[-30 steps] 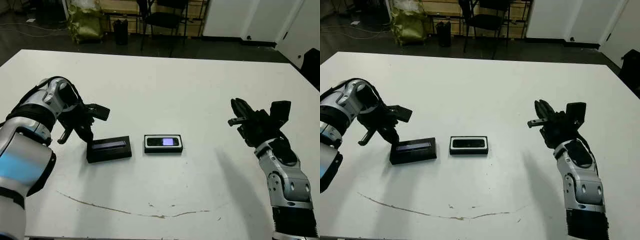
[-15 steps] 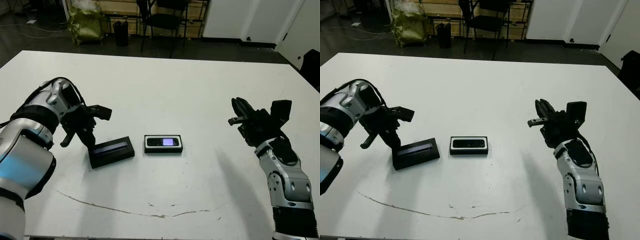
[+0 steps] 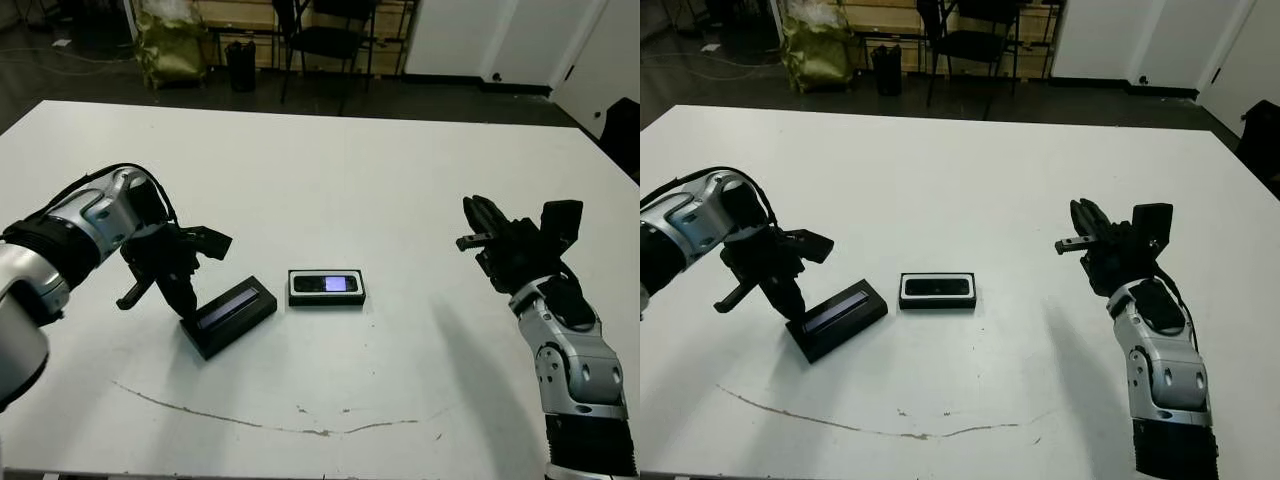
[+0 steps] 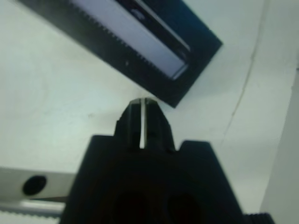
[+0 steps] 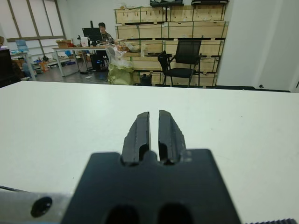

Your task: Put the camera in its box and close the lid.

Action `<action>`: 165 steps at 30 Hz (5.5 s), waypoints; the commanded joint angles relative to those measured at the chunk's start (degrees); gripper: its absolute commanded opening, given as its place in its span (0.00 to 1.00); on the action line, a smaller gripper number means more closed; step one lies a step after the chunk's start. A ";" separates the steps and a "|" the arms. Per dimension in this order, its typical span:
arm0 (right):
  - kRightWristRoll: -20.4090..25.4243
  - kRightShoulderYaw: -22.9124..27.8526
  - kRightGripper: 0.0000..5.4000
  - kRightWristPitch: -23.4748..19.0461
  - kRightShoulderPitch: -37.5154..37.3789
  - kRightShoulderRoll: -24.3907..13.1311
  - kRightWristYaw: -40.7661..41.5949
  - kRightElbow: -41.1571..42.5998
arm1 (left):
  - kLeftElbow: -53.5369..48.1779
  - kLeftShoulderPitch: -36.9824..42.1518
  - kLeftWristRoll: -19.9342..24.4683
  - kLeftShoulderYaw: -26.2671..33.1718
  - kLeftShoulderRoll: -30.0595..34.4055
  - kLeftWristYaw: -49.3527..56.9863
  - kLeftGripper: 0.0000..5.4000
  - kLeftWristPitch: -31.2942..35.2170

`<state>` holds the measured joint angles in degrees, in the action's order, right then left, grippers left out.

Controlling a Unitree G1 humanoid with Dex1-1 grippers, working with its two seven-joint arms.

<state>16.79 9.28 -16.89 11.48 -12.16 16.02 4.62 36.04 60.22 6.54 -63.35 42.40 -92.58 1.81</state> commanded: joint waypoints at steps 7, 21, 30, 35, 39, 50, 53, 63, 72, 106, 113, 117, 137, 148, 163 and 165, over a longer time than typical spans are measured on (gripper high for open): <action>0.26 0.43 0.01 0.38 -0.35 -0.95 1.83 -2.56 | -7.29 0.63 2.37 -1.62 3.91 0.08 0.00 4.59; -0.13 0.09 0.01 -0.48 -0.25 -0.73 0.87 -1.51 | -15.88 -21.68 -16.96 37.31 5.22 54.55 0.00 14.30; 0.29 0.11 0.00 1.76 0.14 -0.85 2.95 -3.83 | -49.20 -44.08 -5.69 64.70 -11.39 74.37 0.04 43.11; -0.34 -0.25 0.00 1.39 -0.41 -0.36 1.78 -3.03 | -66.83 -52.93 3.99 73.20 -23.07 77.01 0.24 59.86; -0.27 -0.15 0.00 1.87 -1.47 0.59 1.04 -2.50 | -71.76 -62.53 10.28 74.85 -28.16 74.32 0.42 56.24; 0.76 -0.08 0.00 1.35 -3.67 2.32 -1.49 -0.98 | -62.89 -76.87 14.55 73.98 -24.71 60.61 0.91 29.61; 0.38 -0.33 0.00 0.85 -3.84 2.37 -2.13 -0.37 | -69.54 -79.37 18.70 76.61 -22.48 62.36 1.00 38.80; 0.32 -0.51 0.00 -2.14 -4.07 2.27 -3.68 2.07 | -72.91 -83.88 21.07 77.02 -15.18 57.83 0.95 36.92; 0.68 -0.36 0.00 -2.02 -4.13 2.28 -3.37 2.11 | -72.93 -80.05 30.68 79.35 -11.98 61.74 1.00 51.56; 0.78 -0.03 0.00 -0.59 -4.19 2.46 -2.31 0.98 | -53.79 -81.17 15.45 58.91 -21.87 72.65 0.99 9.38; 0.54 -0.29 0.00 -1.56 -4.46 2.37 -2.99 2.69 | -52.70 -81.13 17.14 58.25 -21.90 73.26 0.99 7.34; 1.17 0.03 0.00 -1.38 -4.26 2.44 -2.56 1.76 | -53.30 -81.12 18.07 58.49 -20.75 72.64 0.99 7.88; 1.32 0.17 0.00 1.78 -4.09 2.53 -1.13 -0.67 | -67.74 -79.36 20.57 57.93 -16.84 85.05 0.71 31.66; 0.83 -0.14 0.00 -1.13 -4.01 2.24 -2.68 1.24 | -84.01 -64.17 25.91 61.37 -7.40 85.09 0.47 68.09; 1.02 -0.19 0.00 -1.92 -4.04 2.04 -3.15 1.74 | -85.80 -61.12 25.08 62.70 -10.21 84.37 0.00 76.23; 1.03 -0.18 0.00 -1.89 -4.05 2.04 -3.14 1.71 | -85.83 -61.11 24.94 62.67 -10.30 84.32 0.00 76.32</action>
<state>18.03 8.95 -17.50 7.77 -9.53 13.13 6.54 -49.53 -1.41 32.14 -0.72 32.28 -8.03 76.97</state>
